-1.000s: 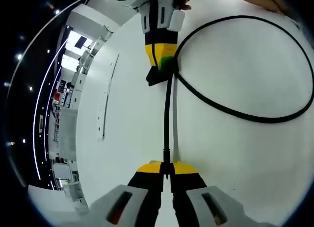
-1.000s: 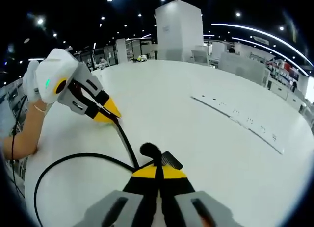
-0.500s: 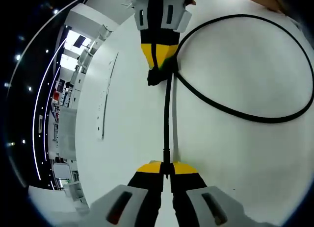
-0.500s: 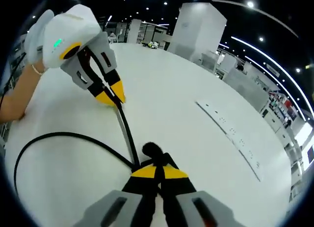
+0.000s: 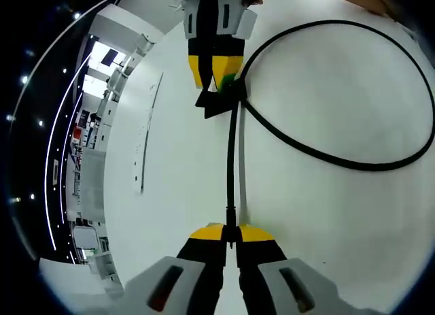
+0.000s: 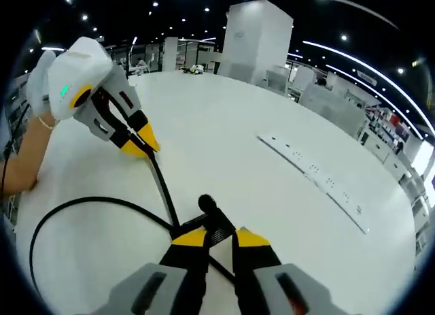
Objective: Find the charging cable on the desk, coil it up and secure with Velcro.
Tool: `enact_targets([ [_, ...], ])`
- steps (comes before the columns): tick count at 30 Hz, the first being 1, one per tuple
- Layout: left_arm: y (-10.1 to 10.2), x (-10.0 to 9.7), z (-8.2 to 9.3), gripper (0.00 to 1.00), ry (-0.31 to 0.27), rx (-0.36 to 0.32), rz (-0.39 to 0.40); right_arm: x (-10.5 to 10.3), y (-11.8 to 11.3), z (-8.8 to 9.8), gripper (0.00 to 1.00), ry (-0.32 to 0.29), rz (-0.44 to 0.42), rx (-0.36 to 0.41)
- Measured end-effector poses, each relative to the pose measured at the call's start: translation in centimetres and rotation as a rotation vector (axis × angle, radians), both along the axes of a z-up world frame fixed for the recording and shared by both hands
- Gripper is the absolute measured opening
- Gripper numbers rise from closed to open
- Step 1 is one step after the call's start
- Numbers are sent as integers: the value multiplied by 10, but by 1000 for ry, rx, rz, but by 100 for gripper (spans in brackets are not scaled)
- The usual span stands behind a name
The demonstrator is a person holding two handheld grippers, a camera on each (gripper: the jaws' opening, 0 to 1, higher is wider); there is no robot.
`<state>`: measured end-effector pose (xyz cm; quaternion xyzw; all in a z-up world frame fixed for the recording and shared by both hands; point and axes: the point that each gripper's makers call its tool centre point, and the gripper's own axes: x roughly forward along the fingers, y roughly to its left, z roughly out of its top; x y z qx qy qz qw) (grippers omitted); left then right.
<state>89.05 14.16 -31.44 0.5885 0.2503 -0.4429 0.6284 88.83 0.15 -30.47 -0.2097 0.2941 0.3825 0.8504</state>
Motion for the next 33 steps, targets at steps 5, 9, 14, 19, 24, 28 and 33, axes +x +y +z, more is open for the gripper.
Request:
enact_targets([
  [5, 1, 1, 0, 7, 0, -2, -2, -13, 2, 8, 3, 15, 31, -2],
  [9, 1, 1, 0, 7, 3, -5, -2, -15, 25, 2, 3, 33, 79, 52],
  [14, 1, 1, 0, 7, 2, -9, -1, -8, 20, -9, 3, 19, 40, 15],
  [19, 0, 0, 0, 7, 1, -8, 1, -2, 18, -9, 3, 0, 36, 60],
  [24, 0, 1, -1, 7, 1, -9, 1, 3, 19, -10, 3, -14, 20, 90],
  [28, 0, 1, 0, 7, 0, -10, 1, 11, 17, -9, 3, -49, -1, 88],
  [33, -1, 1, 0, 7, 0, -9, 1, 23, 16, -8, 2, -98, -30, 88],
])
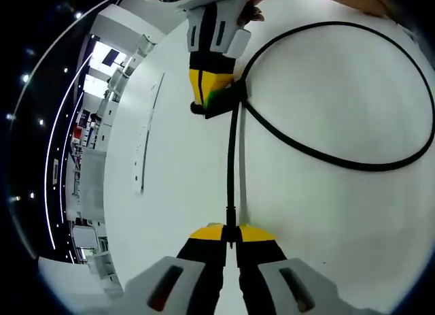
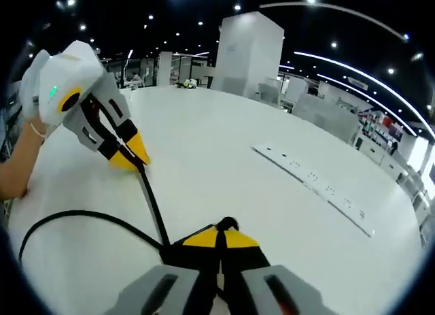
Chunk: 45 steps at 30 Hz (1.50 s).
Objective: Find the charging cable on the desk, coil it up and secure with Velcro.
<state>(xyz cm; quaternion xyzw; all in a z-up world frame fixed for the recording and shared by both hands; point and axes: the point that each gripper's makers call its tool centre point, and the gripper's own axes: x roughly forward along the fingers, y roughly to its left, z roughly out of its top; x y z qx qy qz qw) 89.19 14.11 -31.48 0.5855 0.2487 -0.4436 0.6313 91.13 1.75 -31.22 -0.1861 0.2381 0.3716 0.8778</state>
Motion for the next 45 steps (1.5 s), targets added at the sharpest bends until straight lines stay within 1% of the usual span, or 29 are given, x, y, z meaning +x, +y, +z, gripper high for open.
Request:
enact_targets([
  [1, 0, 0, 0, 7, 0, -1, 1, 2, -1, 0, 2, -8, -10, 3],
  [2, 0, 0, 0, 7, 0, -1, 1, 7, -2, 2, 2, -28, -26, 7],
  [3, 0, 0, 0, 7, -1, -2, 1, 12, -6, 3, 2, -59, -40, -14],
  [4, 0, 0, 0, 7, -1, -4, 1, 14, -11, 2, 2, -76, -61, -57],
  [5, 0, 0, 0, 7, 1, -4, 1, 13, -10, 2, 2, -79, -57, -74],
  [6, 0, -1, 0, 7, 3, -5, 2, 12, -7, 2, 2, -77, -52, -71],
  [11, 0, 0, 0, 7, 4, -2, 0, 11, -8, 3, 3, -85, -34, -94],
  [12, 0, 0, 0, 7, 4, -3, 0, 10, -8, 4, 3, -70, -26, -90],
  [13, 0, 0, 0, 7, 4, -5, 0, 5, -7, 7, 3, -28, -34, -52],
  [14, 0, 0, 0, 7, 3, -7, -1, 1, -5, 13, 3, -10, -24, -12],
  [15, 0, 0, 0, 7, 3, -8, -1, -4, -3, 18, 3, -6, -6, 12],
  [16, 0, 0, 0, 7, 3, -8, 1, -12, -1, 17, 3, 28, 30, 6],
  [17, 0, 0, 0, 7, 2, -7, 0, -16, 1, 17, 2, 46, 45, 9],
  [18, 0, 0, 0, 7, 2, -5, 0, -25, 6, 14, 2, 83, 79, 12],
  [20, 0, 0, 0, 7, 2, -5, 2, -29, 6, 7, 2, 112, 87, -13],
  [21, 0, -1, 0, 7, 2, -5, 1, -34, 5, 0, 2, 136, 99, -44],
  [22, 0, -1, 0, 7, 2, -6, 1, -29, 6, 0, 2, 113, 76, -30],
  [23, 0, -1, 0, 7, 2, -7, 1, -29, 3, -2, 2, 121, 66, -32],
  [24, 0, -1, 0, 7, 2, -7, 1, -26, 6, -2, 2, 120, 62, -3],
  [26, 0, -1, 0, 7, 2, -7, 1, -26, 4, -2, 2, 126, 61, 13],
  [28, 0, -1, 0, 7, 2, -7, 1, -23, 5, -3, 2, 111, 47, 34],
  [32, 0, -1, 0, 7, 3, -9, 1, -14, 10, -3, 2, 75, 34, 53],
  [34, 0, -1, 0, 7, 2, -10, 2, -8, 8, -3, 2, 50, 13, 59],
  [35, 0, -1, 0, 7, 2, -8, 2, -3, 6, -2, 2, 39, -4, 87],
  [37, 0, -1, 0, 7, 1, -8, 2, 3, 5, -2, 2, 21, -28, 111],
  [39, 0, -1, 0, 7, 2, -8, 2, 6, 6, -2, 2, 10, -33, 113],
  [42, 0, -1, 0, 7, 2, -8, 2, 5, 6, -1, 2, 13, -25, 97],
  [43, 0, -1, 0, 7, 2, -8, 1, 3, 7, 0, 2, 22, -18, 93],
  [45, 0, -1, 0, 7, 2, -8, 0, -6, 11, 0, 2, 54, 28, 86],
])
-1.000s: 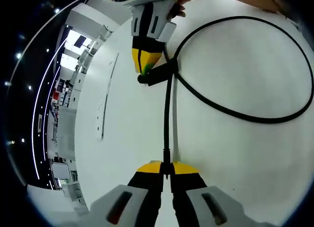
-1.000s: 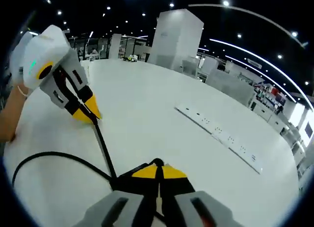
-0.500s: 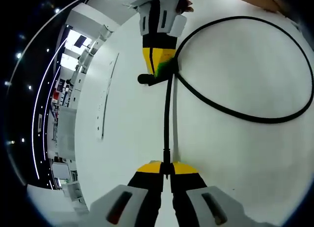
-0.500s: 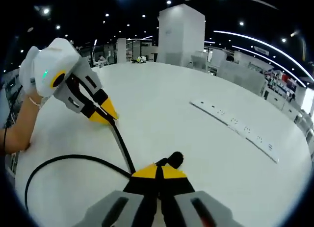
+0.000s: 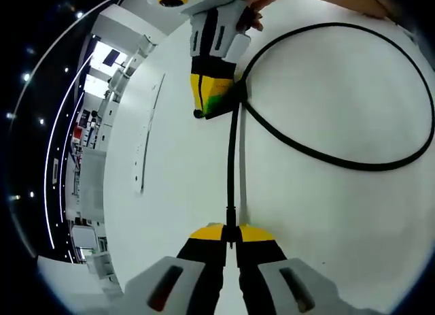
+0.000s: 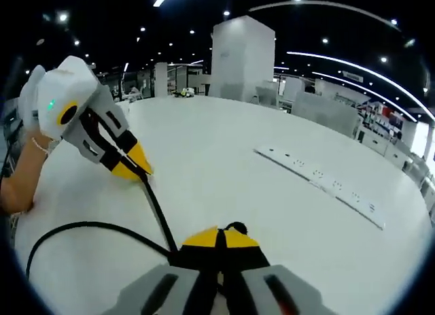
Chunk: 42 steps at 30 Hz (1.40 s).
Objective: Find the charging cable on the desk, coil it up and secure with Velcro.
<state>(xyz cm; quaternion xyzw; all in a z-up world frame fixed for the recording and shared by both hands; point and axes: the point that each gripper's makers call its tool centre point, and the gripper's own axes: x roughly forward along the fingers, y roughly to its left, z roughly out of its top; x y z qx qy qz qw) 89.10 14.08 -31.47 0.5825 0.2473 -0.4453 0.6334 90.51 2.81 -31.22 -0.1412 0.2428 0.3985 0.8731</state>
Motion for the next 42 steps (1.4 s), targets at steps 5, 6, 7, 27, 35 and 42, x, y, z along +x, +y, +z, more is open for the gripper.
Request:
enact_targets([
  [5, 0, 0, 0, 7, -3, 2, -5, -12, 3, 1, 2, 45, 53, -34],
  [6, 0, 0, 0, 7, -3, 1, -4, -14, 2, 1, 2, 45, 61, -51],
  [7, 0, 0, 0, 7, -2, 2, -4, -16, 1, 1, 2, 48, 67, -66],
  [27, 1, -1, -1, 7, 1, 2, -12, -26, 5, -4, 2, 99, 424, -119],
  [35, 0, 0, -1, 7, -10, 10, -10, -28, 6, -5, 2, 45, 437, -79],
  [42, 0, -1, -1, 7, -4, 12, -8, -26, -9, -5, 2, 100, 381, 10],
])
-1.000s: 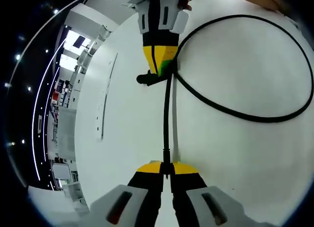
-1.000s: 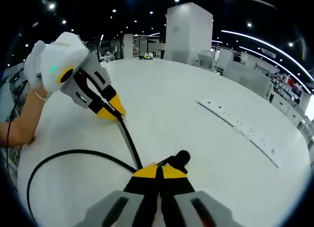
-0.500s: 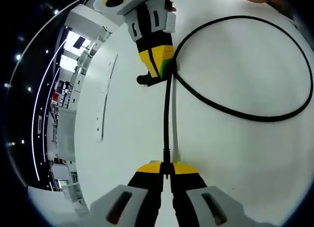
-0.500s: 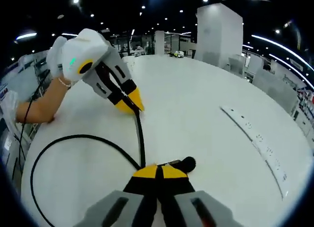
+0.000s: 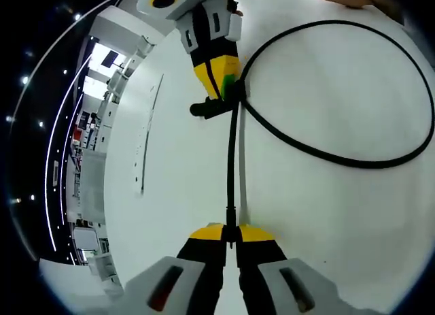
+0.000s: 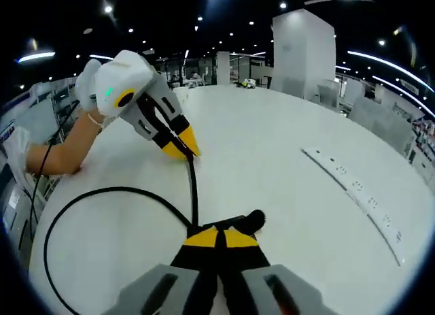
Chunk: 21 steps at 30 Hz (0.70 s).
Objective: Find the charging cable on the desk, coil it up and secure with Velcro.
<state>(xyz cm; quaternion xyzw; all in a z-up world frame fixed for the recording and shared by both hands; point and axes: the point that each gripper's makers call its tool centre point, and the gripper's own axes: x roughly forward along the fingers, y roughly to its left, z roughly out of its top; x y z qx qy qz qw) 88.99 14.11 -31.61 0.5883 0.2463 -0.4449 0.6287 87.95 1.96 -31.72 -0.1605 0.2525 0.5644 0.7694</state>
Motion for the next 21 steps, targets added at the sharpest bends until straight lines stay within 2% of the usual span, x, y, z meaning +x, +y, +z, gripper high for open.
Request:
enact_targets([
  [5, 0, 1, 0, 7, -2, -1, 2, 9, 4, 0, 2, -11, -34, 31],
  [7, 1, 1, 0, 7, -3, -4, 0, 19, 5, 0, 2, -6, -91, 65],
  [10, 1, 1, 1, 7, -4, -3, -3, 30, 4, 0, 2, -13, -133, 97],
  [11, 1, 1, 1, 7, -4, -3, -3, 37, 3, 0, 2, -31, -169, 101],
  [13, 1, 1, 1, 7, -3, -6, 0, 45, -1, -2, 2, -55, -214, 74],
  [21, 1, 2, 1, 7, -2, -13, -5, 44, 3, -2, 3, -120, -220, -44],
])
